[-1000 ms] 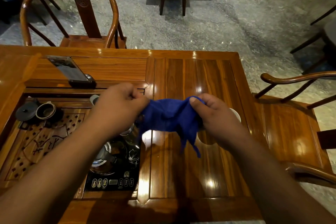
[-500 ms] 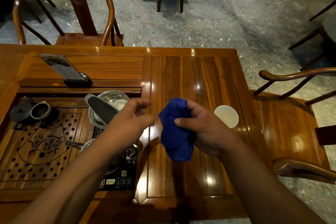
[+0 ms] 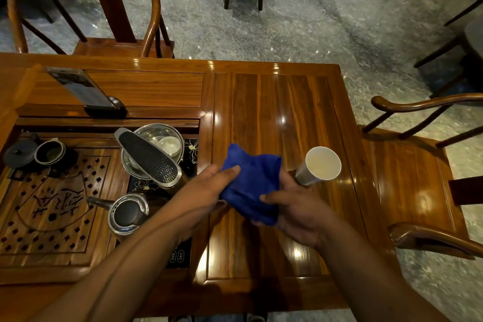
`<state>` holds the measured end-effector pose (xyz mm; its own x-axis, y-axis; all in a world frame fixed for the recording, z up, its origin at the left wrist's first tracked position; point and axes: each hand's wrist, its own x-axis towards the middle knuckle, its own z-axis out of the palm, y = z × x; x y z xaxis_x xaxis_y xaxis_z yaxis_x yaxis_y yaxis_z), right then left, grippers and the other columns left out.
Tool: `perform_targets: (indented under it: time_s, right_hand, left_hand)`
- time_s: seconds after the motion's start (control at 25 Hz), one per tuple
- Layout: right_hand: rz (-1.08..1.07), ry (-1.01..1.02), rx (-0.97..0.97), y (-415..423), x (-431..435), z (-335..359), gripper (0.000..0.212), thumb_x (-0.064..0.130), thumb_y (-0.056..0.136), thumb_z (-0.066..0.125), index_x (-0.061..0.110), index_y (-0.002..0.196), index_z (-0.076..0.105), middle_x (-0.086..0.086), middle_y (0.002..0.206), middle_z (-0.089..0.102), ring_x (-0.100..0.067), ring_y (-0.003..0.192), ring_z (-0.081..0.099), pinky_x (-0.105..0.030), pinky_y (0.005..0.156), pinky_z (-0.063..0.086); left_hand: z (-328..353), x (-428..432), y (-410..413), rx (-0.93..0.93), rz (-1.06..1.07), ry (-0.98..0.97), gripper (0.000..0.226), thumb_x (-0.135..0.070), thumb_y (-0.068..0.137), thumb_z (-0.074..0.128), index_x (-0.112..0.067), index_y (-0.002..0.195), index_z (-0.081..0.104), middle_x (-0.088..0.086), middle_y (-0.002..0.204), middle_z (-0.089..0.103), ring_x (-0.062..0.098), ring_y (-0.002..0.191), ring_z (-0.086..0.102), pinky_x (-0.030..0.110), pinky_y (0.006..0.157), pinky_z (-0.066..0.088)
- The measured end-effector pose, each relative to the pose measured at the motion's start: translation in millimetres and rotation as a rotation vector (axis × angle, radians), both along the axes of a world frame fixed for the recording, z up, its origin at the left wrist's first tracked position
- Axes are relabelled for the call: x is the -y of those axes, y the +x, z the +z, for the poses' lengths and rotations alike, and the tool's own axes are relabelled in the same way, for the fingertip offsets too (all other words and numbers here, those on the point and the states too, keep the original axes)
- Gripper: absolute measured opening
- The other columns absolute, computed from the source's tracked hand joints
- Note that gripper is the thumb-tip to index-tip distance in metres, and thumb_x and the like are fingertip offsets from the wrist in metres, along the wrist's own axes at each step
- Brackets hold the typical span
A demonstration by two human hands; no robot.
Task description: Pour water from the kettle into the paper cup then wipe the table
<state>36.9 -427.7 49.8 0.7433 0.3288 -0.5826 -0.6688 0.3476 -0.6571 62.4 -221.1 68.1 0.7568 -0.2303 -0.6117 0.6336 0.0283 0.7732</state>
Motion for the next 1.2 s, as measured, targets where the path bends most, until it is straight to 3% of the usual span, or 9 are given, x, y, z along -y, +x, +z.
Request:
perform_targets:
  time_s: [0.16,0.4,0.52,0.64,0.72,0.8,0.88,1.0,1.2]
  right_hand:
    - [-0.082,-0.158,0.065,-4.1,2.8,-20.1,0.071,-0.014,0.093,0.060,0.032,0.146,0.052,-0.001,0.143,0.066,-0.026,0.127,0.068,-0.055,0.107,0.055]
    - [0.016,-0.558,0.017,-9.7,5.7,-75.9,0.071,-0.006,0.088,0.066,0.030,0.148,0.050,0.002,0.141,0.065,-0.019,0.121,0.068,-0.049,0.099,0.061]
    - [0.090,-0.708,0.044,-15.0,-4.5,-95.0,0.069,0.004,0.090,0.069,0.032,0.148,0.045,0.000,0.144,0.062,-0.019,0.122,0.065,-0.046,0.101,0.060]
    - [0.276,-1.218,0.241,-28.2,-14.0,-111.0,0.070,0.033,0.093,0.068,0.030,0.155,0.037,0.000,0.155,0.052,-0.024,0.139,0.053,-0.046,0.114,0.049]
    - [0.495,-1.398,0.438,-34.0,-18.3,-112.8,0.070,0.036,0.101,0.056,0.029,0.163,0.026,-0.001,0.170,0.031,-0.025,0.155,0.031,-0.042,0.127,0.030]
    - [0.715,-1.380,0.499,-31.8,-19.8,-114.0,0.063,0.039,0.108,0.043,0.028,0.166,0.020,-0.003,0.176,0.016,-0.025,0.162,0.014,-0.038,0.129,0.015]
    - [0.831,-1.395,0.486,-30.2,-21.5,-115.9,0.060,0.043,0.111,0.036,0.025,0.166,0.022,-0.005,0.177,0.013,-0.026,0.162,0.012,-0.038,0.130,0.012]
    - [0.767,-1.386,0.454,-24.5,-24.5,-105.8,0.061,0.053,0.109,0.031,0.026,0.164,0.028,-0.006,0.173,0.027,-0.027,0.159,0.023,-0.042,0.131,0.019]
    - [0.544,-1.428,0.657,0.2,-30.9,-46.4,0.058,0.051,0.110,0.028,0.026,0.162,0.031,-0.002,0.169,0.035,-0.021,0.157,0.028,-0.037,0.128,0.021]
  left_hand:
    - [-16.1,-2.6,2.8,0.035,-0.025,0.057,0.020,-0.012,0.100,0.064,-0.017,0.119,0.065,0.006,0.109,0.080,0.015,0.092,0.077,0.025,0.075,0.060]
    - [-72.9,-0.4,-16.1,-0.075,-0.102,0.231,0.032,-0.018,0.097,0.071,-0.025,0.126,0.059,0.009,0.111,0.077,0.020,0.089,0.076,0.034,0.068,0.057]
    - [-111.5,4.5,-22.8,-0.051,-0.037,0.365,0.049,-0.013,0.095,0.072,-0.019,0.139,0.051,0.008,0.126,0.069,0.024,0.102,0.072,0.037,0.082,0.060]
    - [-140.5,-0.1,-35.9,0.340,-0.385,0.941,0.075,-0.035,0.090,0.072,-0.024,0.155,0.036,0.005,0.159,0.041,0.026,0.138,0.048,0.039,0.112,0.043]
    - [-149.3,0.1,-42.2,0.571,-0.623,1.071,0.069,-0.041,0.096,0.059,-0.026,0.158,0.034,0.008,0.170,0.026,0.030,0.152,0.032,0.043,0.123,0.031]
    - [-153.1,2.9,-43.1,0.590,-0.815,1.058,0.060,-0.042,0.104,0.046,-0.026,0.160,0.033,0.008,0.174,0.016,0.029,0.158,0.020,0.043,0.128,0.021]
    - [-153.3,6.9,-43.0,0.543,-0.882,1.064,0.057,-0.043,0.107,0.040,-0.025,0.160,0.033,0.007,0.175,0.013,0.027,0.160,0.015,0.043,0.129,0.018]
    - [-139.6,13.5,-33.3,0.494,-0.813,1.044,0.053,-0.044,0.108,0.035,-0.023,0.157,0.040,0.007,0.171,0.025,0.025,0.156,0.025,0.039,0.127,0.023]
    - [-86.0,22.6,-14.5,0.516,-0.501,0.935,0.051,-0.045,0.108,0.036,-0.025,0.155,0.040,0.003,0.164,0.040,0.024,0.146,0.043,0.039,0.120,0.035]
